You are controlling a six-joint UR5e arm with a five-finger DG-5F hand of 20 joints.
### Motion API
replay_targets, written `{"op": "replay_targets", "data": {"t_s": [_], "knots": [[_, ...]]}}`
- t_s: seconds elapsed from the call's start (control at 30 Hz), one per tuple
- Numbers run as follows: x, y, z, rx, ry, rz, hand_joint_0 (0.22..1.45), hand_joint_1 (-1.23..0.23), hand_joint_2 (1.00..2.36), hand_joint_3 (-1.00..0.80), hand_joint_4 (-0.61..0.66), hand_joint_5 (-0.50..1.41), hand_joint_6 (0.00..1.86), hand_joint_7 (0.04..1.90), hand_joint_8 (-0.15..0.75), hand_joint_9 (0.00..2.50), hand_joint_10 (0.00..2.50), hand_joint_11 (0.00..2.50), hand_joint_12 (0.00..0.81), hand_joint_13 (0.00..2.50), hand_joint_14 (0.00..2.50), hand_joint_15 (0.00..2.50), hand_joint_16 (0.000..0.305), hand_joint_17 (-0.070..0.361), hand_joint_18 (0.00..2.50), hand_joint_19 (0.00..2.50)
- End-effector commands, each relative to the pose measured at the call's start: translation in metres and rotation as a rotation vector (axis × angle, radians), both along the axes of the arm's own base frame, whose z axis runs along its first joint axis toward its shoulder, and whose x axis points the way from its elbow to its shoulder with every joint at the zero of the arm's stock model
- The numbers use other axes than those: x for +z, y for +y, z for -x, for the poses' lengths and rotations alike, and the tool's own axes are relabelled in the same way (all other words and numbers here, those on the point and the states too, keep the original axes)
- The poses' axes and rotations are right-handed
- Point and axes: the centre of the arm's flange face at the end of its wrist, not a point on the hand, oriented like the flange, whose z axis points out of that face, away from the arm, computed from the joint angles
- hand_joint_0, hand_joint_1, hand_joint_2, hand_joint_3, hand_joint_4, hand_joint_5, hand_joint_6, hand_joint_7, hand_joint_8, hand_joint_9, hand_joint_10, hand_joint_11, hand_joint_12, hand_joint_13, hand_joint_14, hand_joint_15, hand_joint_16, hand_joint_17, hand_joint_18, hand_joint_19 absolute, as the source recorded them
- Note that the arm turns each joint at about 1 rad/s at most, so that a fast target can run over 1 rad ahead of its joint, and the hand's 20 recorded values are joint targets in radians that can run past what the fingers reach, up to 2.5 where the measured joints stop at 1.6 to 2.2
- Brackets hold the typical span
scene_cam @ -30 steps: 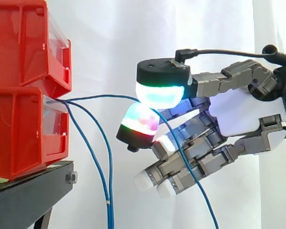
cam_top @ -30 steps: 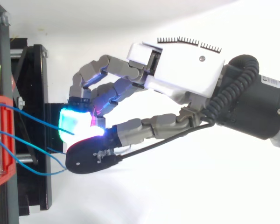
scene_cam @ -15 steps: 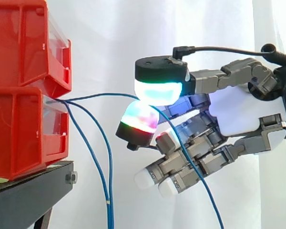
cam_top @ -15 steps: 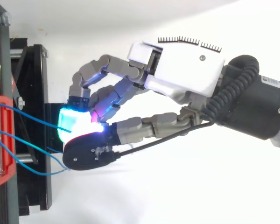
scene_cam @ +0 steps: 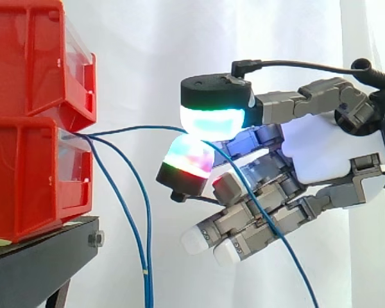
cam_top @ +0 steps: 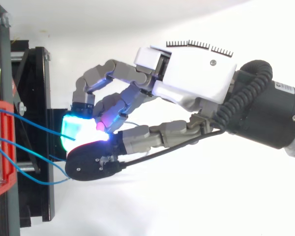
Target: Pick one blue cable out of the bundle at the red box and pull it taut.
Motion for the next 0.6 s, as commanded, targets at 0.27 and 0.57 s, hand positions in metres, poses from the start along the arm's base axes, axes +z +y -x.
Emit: {"op": "replay_targets", "data": {"t_s": [0.27, 0.57], "knots": [[0.0005, 0.0014, 0.0, -0.002, -0.006, -0.017, 0.59, -0.74, 1.01, 0.0, 0.02, -0.12, 0.92, 1.09, 0.357, 1.13, 0.01, 1.08, 0.44, 0.68, 0.01, 0.31, 0.06, 0.136, 0.69, 0.16], [-0.0002, 0.0013, 0.0003, -0.004, -0.008, -0.027, 0.61, -0.77, 1.01, 0.07, -0.06, -0.12, 0.93, 1.15, 0.362, 1.11, 0.01, 1.08, 0.44, 0.68, 0.01, 0.3, 0.06, 0.135, 0.7, 0.14]]}}
